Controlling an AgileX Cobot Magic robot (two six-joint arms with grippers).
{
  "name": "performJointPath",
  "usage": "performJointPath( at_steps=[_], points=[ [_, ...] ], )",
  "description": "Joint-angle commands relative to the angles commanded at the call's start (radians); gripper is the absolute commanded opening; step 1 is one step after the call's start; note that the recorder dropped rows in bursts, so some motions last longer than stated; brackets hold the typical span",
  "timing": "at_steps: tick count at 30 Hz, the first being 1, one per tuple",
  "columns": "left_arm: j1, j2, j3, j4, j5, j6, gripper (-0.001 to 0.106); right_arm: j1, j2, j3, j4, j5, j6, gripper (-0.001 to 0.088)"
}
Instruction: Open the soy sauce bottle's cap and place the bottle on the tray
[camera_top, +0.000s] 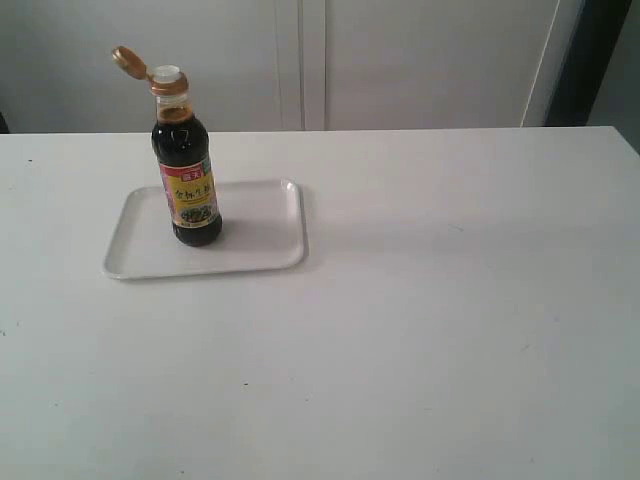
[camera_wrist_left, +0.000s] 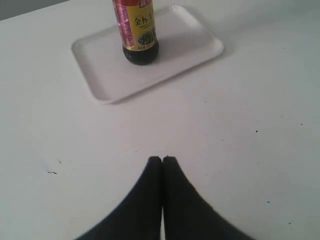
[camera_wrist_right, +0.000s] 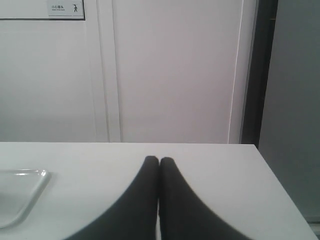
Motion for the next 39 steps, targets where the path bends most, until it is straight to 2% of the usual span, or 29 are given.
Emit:
performJointPath(
  at_steps=[5,20,28,39],
  points=[
    [0.069,-0.081,0.061,-0.009,-0.005,-0.004,0.0,0.0,0.0,0.0,0.0,0.0,0.0,0.0],
    [0.199,-0.331,0.272,-0.041,-0.022,-0.004,0.0,0.0,0.0,0.0,0.0,0.0,0.0,0.0],
    [0.21,-0.337,0.345,-0.043,-0.068,-0.004,0.0,0.0,-0.002,0.0,0.0,0.0,0.0,0.0],
    [0.21,-0.337,0.357,-0.046,-0.103,-0.004,0.0,0.0,-0.002,0.0,0.0,0.0,0.0,0.0]
  ],
)
